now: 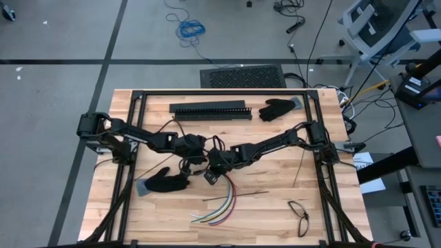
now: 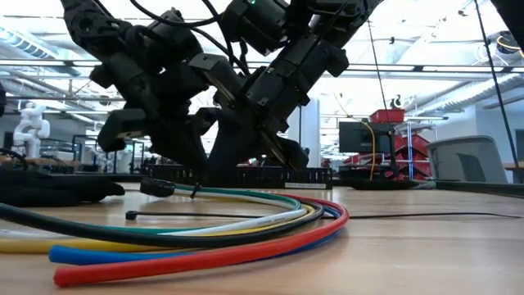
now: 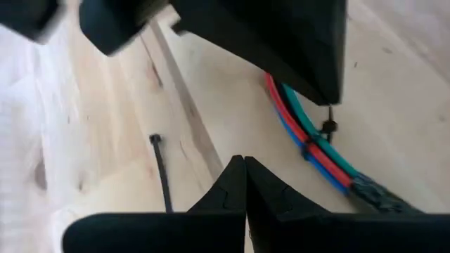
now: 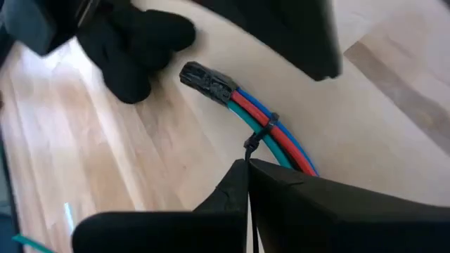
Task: Ziptie cables
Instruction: Wrap the cable wires using a zip tie
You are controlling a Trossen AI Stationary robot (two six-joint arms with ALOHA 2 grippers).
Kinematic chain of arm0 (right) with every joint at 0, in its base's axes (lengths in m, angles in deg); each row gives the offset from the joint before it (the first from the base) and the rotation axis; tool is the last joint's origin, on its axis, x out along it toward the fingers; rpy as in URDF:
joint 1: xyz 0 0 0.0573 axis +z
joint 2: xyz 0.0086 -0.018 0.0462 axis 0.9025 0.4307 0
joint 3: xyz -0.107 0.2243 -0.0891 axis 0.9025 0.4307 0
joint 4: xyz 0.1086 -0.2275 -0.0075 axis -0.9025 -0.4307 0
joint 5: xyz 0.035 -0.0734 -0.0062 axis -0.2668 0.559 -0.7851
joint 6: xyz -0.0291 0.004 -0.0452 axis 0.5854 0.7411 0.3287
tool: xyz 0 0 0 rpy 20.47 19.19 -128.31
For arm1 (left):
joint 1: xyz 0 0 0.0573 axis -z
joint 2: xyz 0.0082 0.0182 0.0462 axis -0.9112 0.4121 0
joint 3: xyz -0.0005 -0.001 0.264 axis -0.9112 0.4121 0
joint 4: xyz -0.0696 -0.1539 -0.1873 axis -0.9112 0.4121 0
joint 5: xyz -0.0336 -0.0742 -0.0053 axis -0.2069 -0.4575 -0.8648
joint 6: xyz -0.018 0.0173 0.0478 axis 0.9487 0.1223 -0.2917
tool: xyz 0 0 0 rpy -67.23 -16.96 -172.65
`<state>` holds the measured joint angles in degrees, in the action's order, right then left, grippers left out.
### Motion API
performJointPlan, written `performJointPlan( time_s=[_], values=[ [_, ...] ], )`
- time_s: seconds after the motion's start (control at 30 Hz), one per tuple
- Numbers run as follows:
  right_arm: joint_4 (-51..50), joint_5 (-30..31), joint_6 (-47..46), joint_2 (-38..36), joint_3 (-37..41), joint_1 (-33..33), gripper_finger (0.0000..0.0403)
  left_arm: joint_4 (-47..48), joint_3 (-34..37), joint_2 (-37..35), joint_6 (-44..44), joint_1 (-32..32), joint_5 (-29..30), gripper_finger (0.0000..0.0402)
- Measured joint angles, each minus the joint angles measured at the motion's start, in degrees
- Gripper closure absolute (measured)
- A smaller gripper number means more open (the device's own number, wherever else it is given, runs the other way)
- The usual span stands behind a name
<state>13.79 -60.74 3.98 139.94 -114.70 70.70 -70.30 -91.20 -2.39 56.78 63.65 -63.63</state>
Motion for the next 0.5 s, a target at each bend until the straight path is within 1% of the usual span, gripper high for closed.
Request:
performJointPlan(
  time_s=[0.13, 0.2, 0.33, 0.5],
  values=[
    [0.3, -0.4, 0.3, 0.0, 0.0, 0.2, 0.0403, -0.1, 0.0, 3.9, -0.2, -1.3, -8.4, 0.0386],
    [0.3, -0.4, 0.4, 0.0, 0.0, 0.2, 0.0403, -0.6, 0.0, 6.0, -1.3, -1.3, -11.0, 0.0369],
    [1.5, -1.1, 3.0, 0.0, 0.0, 0.5, 0.0403, -1.7, -0.1, 7.3, -1.6, -1.4, -11.1, 0.0323],
    [2.4, -5.0, 10.4, 0.0, 0.0, 1.8, 0.0403, -0.2, -1.3, 6.1, -1.3, -1.8, -9.1, 0.0267]
  ],
)
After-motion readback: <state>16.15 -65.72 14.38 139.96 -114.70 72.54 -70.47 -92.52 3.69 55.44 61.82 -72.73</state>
